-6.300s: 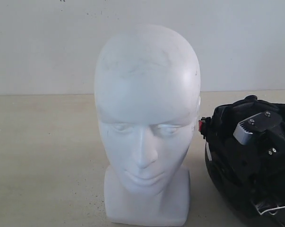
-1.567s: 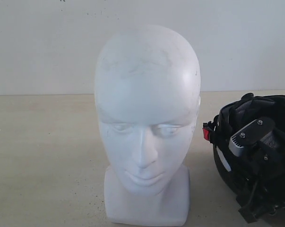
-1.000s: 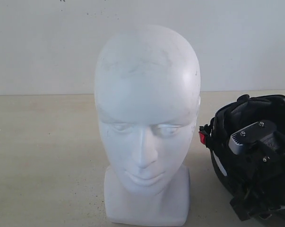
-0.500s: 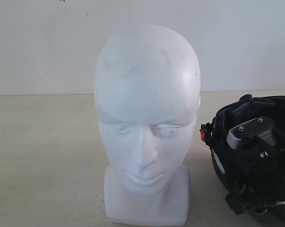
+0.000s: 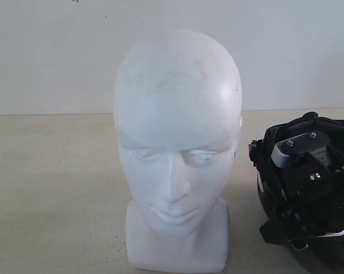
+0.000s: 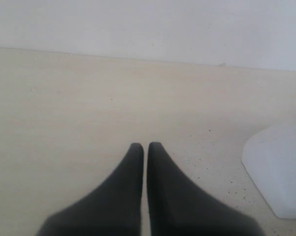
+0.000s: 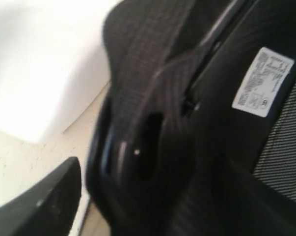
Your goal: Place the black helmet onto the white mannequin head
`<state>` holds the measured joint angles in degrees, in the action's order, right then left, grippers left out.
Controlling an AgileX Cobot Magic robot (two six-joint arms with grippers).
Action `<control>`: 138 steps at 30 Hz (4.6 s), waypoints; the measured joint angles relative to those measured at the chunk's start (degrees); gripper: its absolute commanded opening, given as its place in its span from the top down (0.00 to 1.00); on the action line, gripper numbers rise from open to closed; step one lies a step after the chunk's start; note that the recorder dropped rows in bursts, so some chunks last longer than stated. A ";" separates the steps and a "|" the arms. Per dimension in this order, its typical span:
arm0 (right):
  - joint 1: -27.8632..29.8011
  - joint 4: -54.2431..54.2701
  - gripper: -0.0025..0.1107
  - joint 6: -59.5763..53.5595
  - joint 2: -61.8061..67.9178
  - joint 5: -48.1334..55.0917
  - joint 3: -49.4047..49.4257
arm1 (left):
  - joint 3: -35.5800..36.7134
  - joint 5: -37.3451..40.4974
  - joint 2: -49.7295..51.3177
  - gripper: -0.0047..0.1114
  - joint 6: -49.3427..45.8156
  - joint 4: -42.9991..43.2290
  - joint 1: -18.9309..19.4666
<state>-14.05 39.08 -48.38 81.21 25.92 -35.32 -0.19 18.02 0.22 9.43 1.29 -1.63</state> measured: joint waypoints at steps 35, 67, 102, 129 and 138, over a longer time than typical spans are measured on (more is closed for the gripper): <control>0.00 -5.56 0.80 -0.17 2.41 -1.82 -0.65 | 0.00 0.00 0.00 0.92 0.00 0.00 0.00; 0.21 7.74 0.98 14.30 -22.98 14.52 0.26 | 0.00 0.00 0.00 0.92 0.00 0.00 0.00; -5.09 -30.98 0.98 93.02 -41.54 -2.59 -9.87 | 0.00 0.00 0.00 0.92 0.00 0.00 0.00; -10.54 -33.70 0.98 120.21 -42.52 -44.82 -10.17 | 0.00 0.00 0.00 0.92 0.00 0.00 0.00; -10.54 -39.08 0.98 136.38 -35.31 -66.88 -10.17 | 0.00 0.00 0.00 0.92 0.00 0.00 0.00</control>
<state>-24.59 0.00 88.00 45.90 -40.96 -45.49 -0.19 18.02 0.22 9.43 1.29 -1.63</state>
